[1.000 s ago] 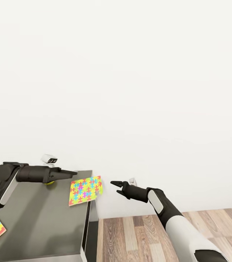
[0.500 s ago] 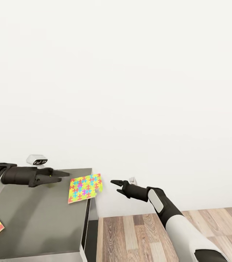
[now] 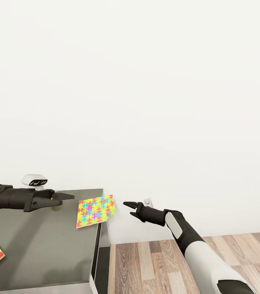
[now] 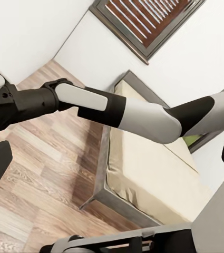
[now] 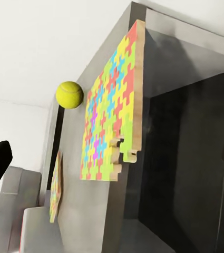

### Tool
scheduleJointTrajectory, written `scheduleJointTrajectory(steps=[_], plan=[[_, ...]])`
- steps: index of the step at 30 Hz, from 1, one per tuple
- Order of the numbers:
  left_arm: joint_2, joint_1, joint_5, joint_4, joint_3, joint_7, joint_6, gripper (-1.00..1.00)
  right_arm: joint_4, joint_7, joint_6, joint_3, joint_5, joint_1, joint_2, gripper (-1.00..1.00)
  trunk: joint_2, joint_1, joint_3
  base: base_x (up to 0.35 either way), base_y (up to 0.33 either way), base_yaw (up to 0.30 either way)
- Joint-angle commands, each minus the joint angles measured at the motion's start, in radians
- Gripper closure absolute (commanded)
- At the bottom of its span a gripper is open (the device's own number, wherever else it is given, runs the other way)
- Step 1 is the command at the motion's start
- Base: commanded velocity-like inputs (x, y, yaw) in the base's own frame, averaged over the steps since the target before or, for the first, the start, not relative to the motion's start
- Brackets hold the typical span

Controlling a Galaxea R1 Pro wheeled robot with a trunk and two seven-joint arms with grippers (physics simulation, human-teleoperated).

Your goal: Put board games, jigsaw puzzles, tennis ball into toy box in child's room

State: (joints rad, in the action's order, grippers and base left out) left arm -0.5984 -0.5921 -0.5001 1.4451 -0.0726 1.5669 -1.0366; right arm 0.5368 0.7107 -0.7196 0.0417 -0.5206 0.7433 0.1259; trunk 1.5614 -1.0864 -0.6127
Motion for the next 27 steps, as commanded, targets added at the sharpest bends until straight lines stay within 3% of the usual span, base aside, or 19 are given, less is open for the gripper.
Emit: scheduleJointTrajectory(steps=[1, 27], plan=[[-0.001, -0.001, -0.001, 0.000, -0.002, 0.004, -0.011, -1.00, 0.000, 0.001, -0.006, 0.004, -0.001, 0.001, 0.001, -1.00, 0.001, 0.000, -0.001, 0.000, 0.000, 0.000], [0.005, 0.000, -0.002, 0.000, -0.002, 0.004, -0.010, -1.00, -0.001, -0.002, -0.006, 0.003, 0.002, 0.028, -0.003, -1.00, 0.001, 0.000, -0.001, 0.011, 0.046, 0.000]])
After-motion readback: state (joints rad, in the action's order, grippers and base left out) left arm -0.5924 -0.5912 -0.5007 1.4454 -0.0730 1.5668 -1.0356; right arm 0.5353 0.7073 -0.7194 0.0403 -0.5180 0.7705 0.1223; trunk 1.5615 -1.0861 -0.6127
